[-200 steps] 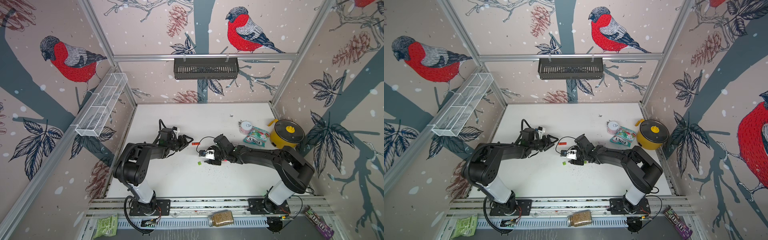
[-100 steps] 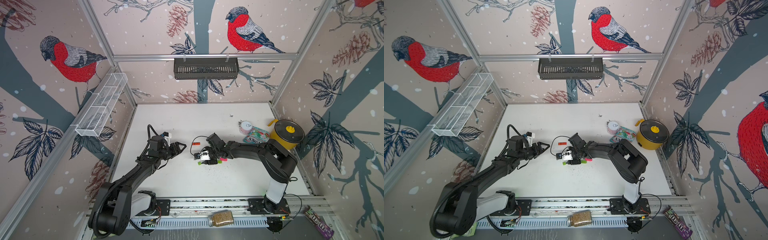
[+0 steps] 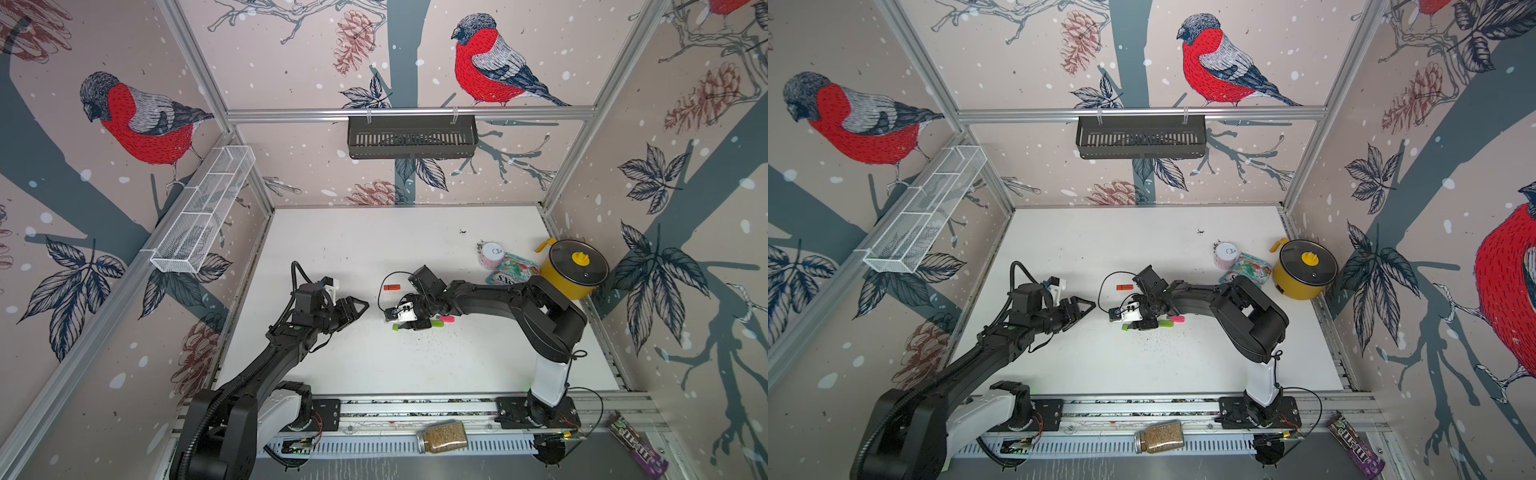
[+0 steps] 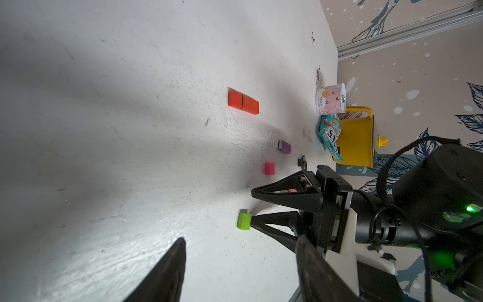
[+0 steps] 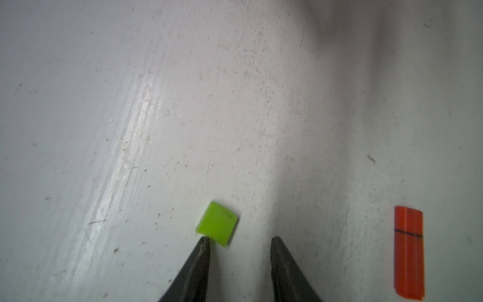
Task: Close the usb drive cover
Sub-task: Pick up the cover from the center of the board.
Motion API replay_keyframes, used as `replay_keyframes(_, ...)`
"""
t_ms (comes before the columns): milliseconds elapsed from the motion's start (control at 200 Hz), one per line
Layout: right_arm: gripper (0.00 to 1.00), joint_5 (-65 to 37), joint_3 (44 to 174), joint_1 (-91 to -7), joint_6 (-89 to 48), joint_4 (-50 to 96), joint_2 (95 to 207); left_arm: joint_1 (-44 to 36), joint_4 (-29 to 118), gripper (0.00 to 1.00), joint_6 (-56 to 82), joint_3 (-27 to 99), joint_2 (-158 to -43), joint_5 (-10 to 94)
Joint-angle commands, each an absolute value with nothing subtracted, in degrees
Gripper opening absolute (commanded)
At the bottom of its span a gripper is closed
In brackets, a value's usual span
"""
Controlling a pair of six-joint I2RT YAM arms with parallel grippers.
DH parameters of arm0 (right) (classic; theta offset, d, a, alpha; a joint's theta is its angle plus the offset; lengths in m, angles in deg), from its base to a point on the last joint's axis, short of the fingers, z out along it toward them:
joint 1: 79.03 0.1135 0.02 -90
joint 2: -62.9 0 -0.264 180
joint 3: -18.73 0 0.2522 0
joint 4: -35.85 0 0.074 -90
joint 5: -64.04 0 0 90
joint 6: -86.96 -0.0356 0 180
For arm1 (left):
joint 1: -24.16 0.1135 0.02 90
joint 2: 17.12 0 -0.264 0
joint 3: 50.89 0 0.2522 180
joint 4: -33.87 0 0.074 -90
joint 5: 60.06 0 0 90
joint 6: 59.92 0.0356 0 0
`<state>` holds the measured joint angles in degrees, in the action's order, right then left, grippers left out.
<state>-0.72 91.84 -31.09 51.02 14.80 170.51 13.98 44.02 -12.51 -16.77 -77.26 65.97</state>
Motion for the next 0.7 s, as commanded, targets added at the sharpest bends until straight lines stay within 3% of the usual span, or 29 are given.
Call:
replay_keyframes(0,0.43,-2.3,90.9,-31.0,49.7,9.9,170.1,14.1,44.1,0.66,-12.2,-17.0,-77.1,66.5)
replay_keyframes(695,0.48,-3.7,92.1,-28.7,42.5,12.9,170.9,14.6,43.6,0.66,-11.9,-18.5,-76.9,67.5)
